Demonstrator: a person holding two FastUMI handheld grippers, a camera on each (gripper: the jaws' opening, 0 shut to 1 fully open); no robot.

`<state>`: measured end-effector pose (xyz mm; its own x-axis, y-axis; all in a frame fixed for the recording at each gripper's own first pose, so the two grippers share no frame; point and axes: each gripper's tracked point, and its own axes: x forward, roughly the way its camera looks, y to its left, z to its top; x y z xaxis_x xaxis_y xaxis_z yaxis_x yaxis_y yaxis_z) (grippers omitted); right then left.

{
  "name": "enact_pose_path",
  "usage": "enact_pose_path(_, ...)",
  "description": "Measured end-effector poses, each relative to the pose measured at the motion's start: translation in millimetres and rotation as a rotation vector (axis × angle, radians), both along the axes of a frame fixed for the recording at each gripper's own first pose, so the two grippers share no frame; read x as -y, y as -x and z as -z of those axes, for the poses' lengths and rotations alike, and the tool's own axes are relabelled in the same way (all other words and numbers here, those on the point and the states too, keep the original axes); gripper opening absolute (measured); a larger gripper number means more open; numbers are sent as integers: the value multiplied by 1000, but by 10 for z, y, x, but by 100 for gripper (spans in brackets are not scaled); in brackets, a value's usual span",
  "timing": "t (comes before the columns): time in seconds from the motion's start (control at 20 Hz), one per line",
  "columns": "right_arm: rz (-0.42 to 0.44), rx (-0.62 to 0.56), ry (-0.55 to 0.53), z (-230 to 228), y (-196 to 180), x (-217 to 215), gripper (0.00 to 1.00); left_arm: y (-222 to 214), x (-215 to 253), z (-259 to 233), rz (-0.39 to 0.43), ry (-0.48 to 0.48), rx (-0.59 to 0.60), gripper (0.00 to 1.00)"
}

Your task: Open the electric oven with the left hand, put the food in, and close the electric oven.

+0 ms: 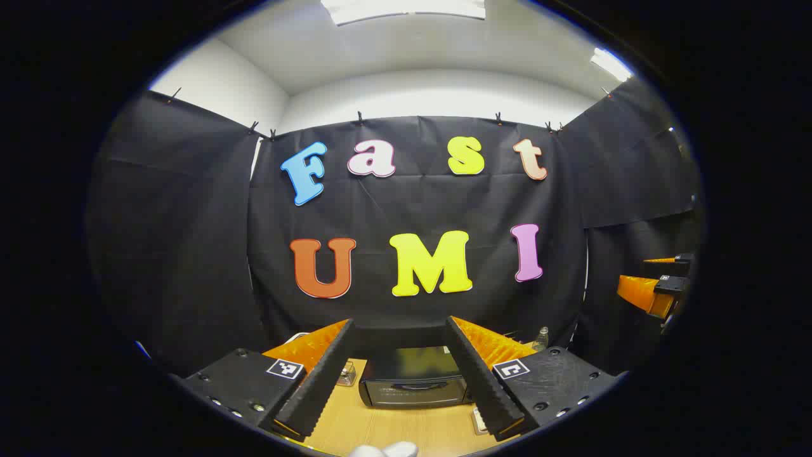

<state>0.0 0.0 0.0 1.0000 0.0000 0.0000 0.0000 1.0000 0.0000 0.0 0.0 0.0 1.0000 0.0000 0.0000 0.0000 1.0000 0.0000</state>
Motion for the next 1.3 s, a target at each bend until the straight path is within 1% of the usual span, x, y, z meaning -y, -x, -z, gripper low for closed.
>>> enact_pose_path(0.05,0,1,-1,-11,1,-2,99,-1,-6,7,-1,-6,2,83)
enact_pose_path(0.1,4,3,-2,-10,4,2,99,4,-20,5,-4,-14,3,93)
enact_pose_path(0.15,9,2,2,-12,-10,18,99,22,-21,23,-6,-19,5,83)
enact_pose_path(0.25,12,-9,1,19,-10,26,99,34,-5,29,-3,-22,5,83)
enact_pose_path(0.35,16,-14,3,41,-11,44,99,44,-30,42,-11,-26,5,85)
enact_pose_path(0.4,19,-15,6,58,-22,52,99,40,-33,44,-14,-25,5,95)
enact_pose_path(0.7,15,-30,8,123,-69,112,99,16,-75,121,-36,-17,-8,95)
enact_pose_path(0.85,4,-11,17,122,-89,109,99,-30,-52,212,-34,-10,-17,95)
enact_pose_path(1.05,4,30,22,147,-93,183,99,-180,16,535,-23,24,-46,95)
enact_pose_path(1.3,28,21,16,295,-65,358,99,-521,154,1200,1,33,-98,95)
